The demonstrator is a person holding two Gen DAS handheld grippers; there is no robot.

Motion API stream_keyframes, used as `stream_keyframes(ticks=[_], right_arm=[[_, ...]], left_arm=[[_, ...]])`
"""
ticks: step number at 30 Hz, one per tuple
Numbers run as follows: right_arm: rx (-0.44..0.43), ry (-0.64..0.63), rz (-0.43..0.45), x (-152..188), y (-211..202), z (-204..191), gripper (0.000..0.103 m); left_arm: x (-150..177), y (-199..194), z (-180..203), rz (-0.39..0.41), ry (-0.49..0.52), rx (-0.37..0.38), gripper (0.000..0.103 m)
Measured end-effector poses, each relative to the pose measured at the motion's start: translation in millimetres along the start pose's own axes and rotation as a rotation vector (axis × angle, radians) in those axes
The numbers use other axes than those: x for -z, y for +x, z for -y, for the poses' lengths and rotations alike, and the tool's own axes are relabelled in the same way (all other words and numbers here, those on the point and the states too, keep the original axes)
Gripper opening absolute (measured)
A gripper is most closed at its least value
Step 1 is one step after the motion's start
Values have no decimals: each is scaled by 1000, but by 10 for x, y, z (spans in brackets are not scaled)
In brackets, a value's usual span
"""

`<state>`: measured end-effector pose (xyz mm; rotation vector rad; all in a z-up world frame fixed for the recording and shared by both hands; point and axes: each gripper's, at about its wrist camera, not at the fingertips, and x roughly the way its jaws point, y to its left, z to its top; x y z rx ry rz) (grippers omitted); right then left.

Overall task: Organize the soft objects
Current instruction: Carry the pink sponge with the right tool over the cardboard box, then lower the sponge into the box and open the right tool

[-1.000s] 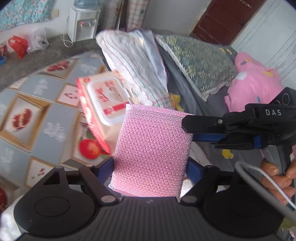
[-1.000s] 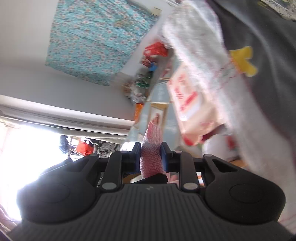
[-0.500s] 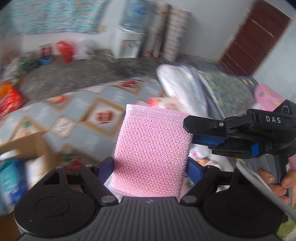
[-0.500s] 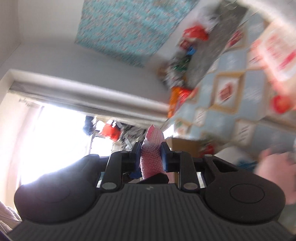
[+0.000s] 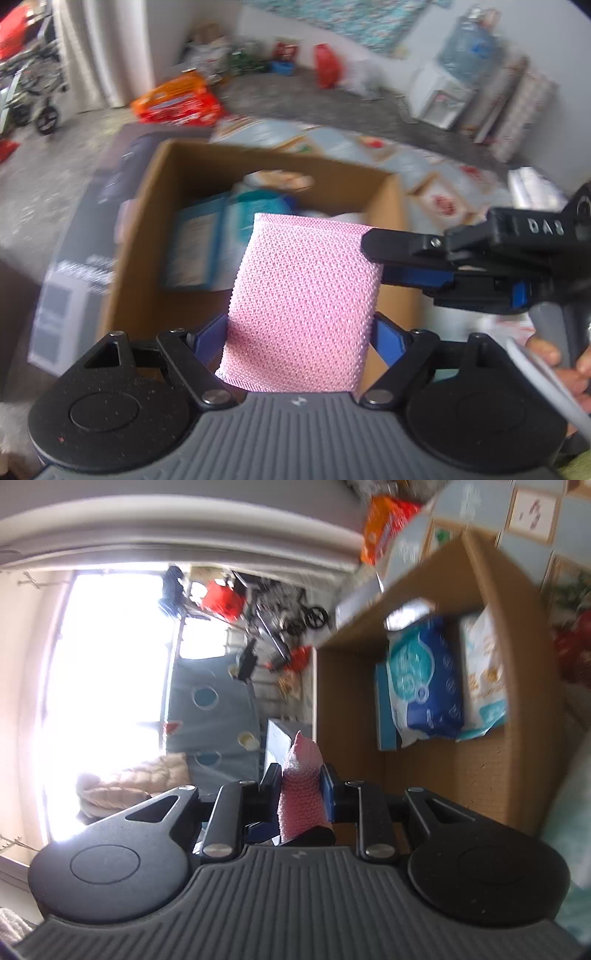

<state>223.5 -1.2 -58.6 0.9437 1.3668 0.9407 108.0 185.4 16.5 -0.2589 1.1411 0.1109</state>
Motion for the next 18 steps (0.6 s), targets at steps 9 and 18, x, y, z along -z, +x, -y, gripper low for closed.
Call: stream_keyframes(ticks=[9, 18], right_arm=[[159, 31, -158, -36, 1084, 340, 21], [329, -1, -136, -9, 1510, 569, 21]], left_arm=[[184, 111, -611, -34, -63, -58, 84], [254, 125, -867, -33, -97, -38, 83]])
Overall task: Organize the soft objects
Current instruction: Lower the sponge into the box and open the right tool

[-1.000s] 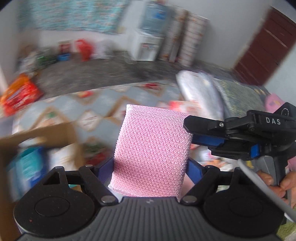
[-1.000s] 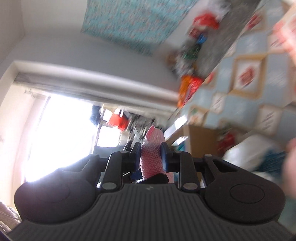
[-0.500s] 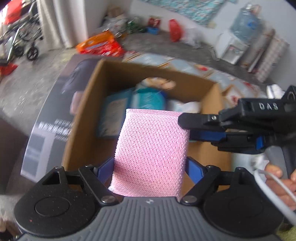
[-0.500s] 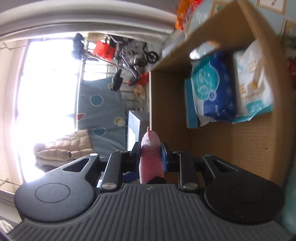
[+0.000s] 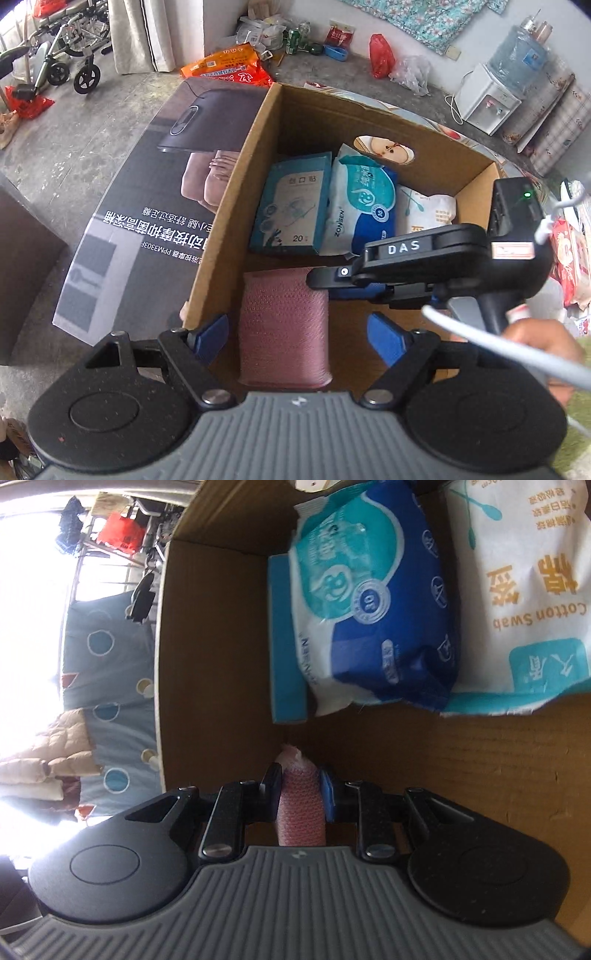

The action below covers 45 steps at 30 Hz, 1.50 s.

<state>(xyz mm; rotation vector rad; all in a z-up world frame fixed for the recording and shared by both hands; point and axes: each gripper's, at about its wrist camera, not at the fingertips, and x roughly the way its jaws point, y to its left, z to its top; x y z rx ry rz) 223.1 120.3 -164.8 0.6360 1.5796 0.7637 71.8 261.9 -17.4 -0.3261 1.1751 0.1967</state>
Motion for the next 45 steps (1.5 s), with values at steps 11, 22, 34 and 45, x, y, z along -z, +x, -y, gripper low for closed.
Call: stream_keyframes(ticks=[11, 22, 34, 45], right_arm=[[26, 122, 145, 114, -141, 250, 15], [122, 45, -12, 324, -311, 30, 51], [24, 281, -145, 537, 78, 162, 43], [9, 248, -117, 632, -162, 132, 53]], left_arm=[[-13, 102, -29, -19, 29, 15, 84], [22, 1, -96, -73, 50, 36, 84], [64, -71, -219, -93, 37, 36, 84], [101, -44, -131, -94, 53, 44, 84]])
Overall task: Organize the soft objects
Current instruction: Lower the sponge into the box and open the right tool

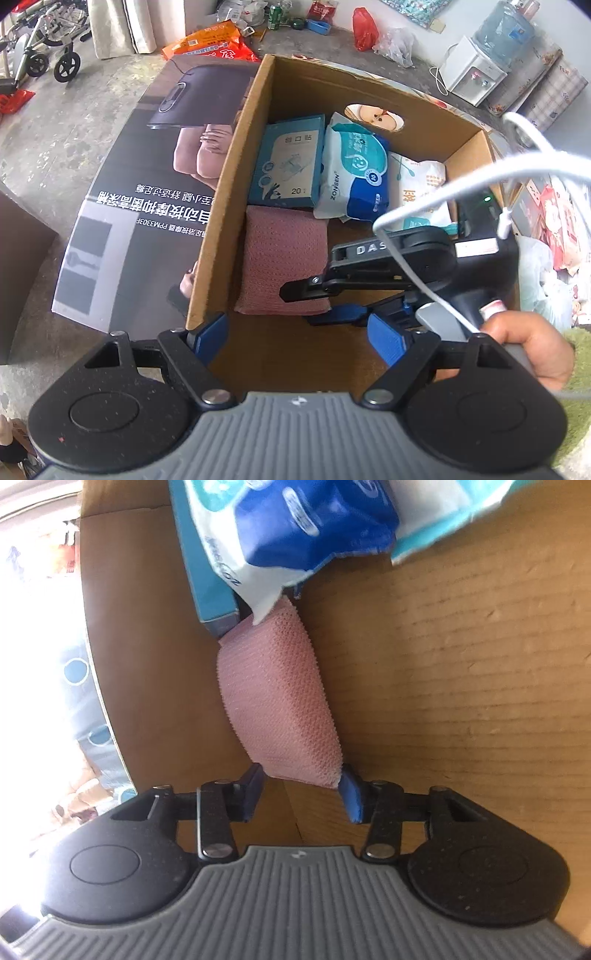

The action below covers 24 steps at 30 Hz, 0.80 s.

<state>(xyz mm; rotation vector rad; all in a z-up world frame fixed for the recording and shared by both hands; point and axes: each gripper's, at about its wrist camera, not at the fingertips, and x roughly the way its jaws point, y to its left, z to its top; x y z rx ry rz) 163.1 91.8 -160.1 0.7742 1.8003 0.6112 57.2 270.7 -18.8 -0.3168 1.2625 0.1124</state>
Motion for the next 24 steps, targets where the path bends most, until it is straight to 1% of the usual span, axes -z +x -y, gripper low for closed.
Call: stream_keyframes(ticks=[1, 2, 7, 12, 15, 17, 19, 20, 22, 24], right_arm=[[-8, -9, 11, -13, -44, -29, 56], [-27, -20, 27, 5, -129, -41, 57], [-159, -67, 140, 77, -684, -63, 68], [-353, -89, 251, 167, -1251, -38, 70], [-436, -104, 316, 280, -1543, -33, 71], [-484, -106, 354, 305, -1832, 38, 71], [-502, -98, 392, 350, -2052, 134, 71], [-492, -91, 409, 343, -2167, 217, 71], [-441, -84, 439, 399, -2357, 345, 71], [-396, -76, 449, 423, -2436, 393, 70]], left_arm=[[5, -2, 19, 1, 4, 2, 84], [7, -6, 40, 0, 10, 5, 84], [26, -59, 147, 7, 38, 39, 88], [43, -108, 364, 1, 94, 62, 88], [50, -128, 552, -5, 120, 72, 89], [59, -133, 691, -4, 137, 77, 89], [82, -116, 837, -10, 157, 77, 89], [99, -97, 911, -15, 169, 72, 89], [126, -68, 1039, -16, 195, 45, 89], [164, -34, 1132, -17, 211, 20, 88]])
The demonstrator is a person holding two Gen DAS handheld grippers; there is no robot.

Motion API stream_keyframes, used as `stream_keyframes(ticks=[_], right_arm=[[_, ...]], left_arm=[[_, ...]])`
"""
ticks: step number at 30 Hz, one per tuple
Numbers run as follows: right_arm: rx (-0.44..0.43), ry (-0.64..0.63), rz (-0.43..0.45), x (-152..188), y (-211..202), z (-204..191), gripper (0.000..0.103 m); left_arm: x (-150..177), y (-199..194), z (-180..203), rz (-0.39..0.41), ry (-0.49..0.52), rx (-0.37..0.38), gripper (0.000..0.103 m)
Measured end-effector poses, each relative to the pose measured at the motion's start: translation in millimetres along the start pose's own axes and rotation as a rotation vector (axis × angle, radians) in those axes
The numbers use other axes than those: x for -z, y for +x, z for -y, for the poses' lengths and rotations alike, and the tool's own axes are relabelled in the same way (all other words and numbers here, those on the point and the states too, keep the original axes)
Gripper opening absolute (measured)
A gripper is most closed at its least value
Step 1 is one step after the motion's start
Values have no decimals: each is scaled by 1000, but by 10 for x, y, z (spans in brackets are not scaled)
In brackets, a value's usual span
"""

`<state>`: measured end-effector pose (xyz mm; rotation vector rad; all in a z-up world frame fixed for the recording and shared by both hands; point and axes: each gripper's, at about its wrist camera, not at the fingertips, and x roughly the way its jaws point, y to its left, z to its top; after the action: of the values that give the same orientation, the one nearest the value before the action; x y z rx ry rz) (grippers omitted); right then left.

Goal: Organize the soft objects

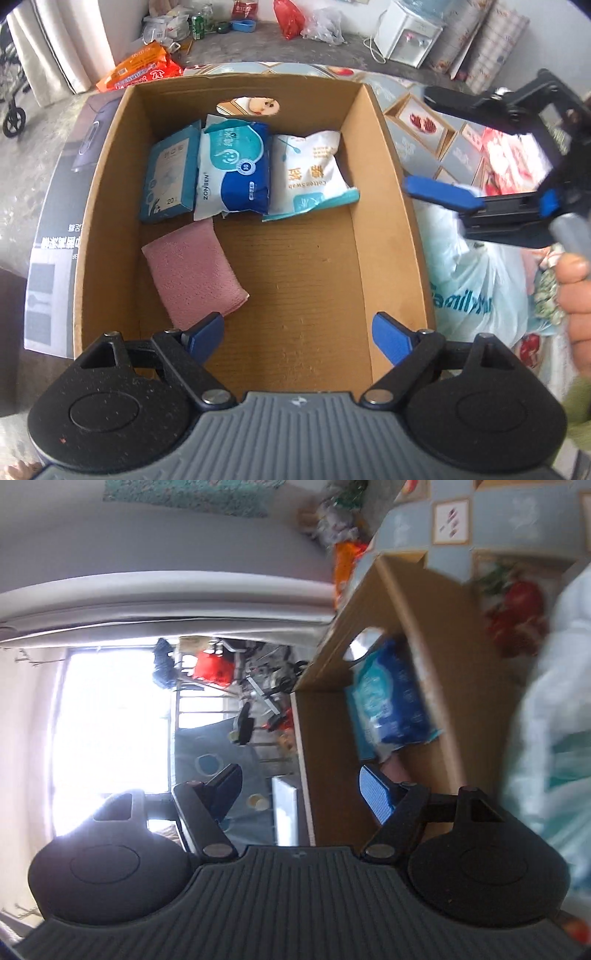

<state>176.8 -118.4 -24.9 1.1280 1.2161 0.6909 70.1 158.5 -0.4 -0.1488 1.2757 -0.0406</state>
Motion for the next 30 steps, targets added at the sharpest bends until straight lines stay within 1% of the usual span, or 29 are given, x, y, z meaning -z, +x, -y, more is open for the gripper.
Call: stream_keyframes(ticks=[2, 4, 7, 9, 13, 15, 17, 18, 20, 23, 27, 30], right_arm=[[23, -3, -23, -3, 79, -5, 66], [52, -23, -66, 11, 361, -42, 58], [126, -48, -142, 87, 934, -97, 51], [208, -28, -192, 134, 1330, -59, 48], [389, -30, -268, 289, 1968, 111, 46], [483, -28, -297, 403, 2214, 264, 45], [554, -2, -314, 521, 2366, 412, 40], [576, 14, -318, 576, 2422, 479, 37], [571, 60, -314, 684, 2483, 576, 36], [535, 114, -290, 817, 2549, 631, 34], [482, 121, -242, 897, 2636, 593, 33], [489, 101, -229, 913, 2682, 586, 35]], left_arm=[[29, 15, 32, -3, -13, -13, 88], [59, 11, 11, -14, -41, -28, 84], [124, -53, -120, -24, -92, -54, 84], [182, -122, -231, -23, -115, -76, 84], [324, -257, -493, -12, -151, -107, 84], [377, -293, -620, -8, -172, -111, 84], [422, -318, -742, -5, -193, -111, 84], [438, -323, -794, -3, -201, -109, 84], [462, -326, -890, -2, -215, -101, 84], [480, -326, -966, -2, -221, -90, 84], [476, -324, -1030, -1, -211, -82, 84], [445, -295, -1047, 0, -205, -75, 84]])
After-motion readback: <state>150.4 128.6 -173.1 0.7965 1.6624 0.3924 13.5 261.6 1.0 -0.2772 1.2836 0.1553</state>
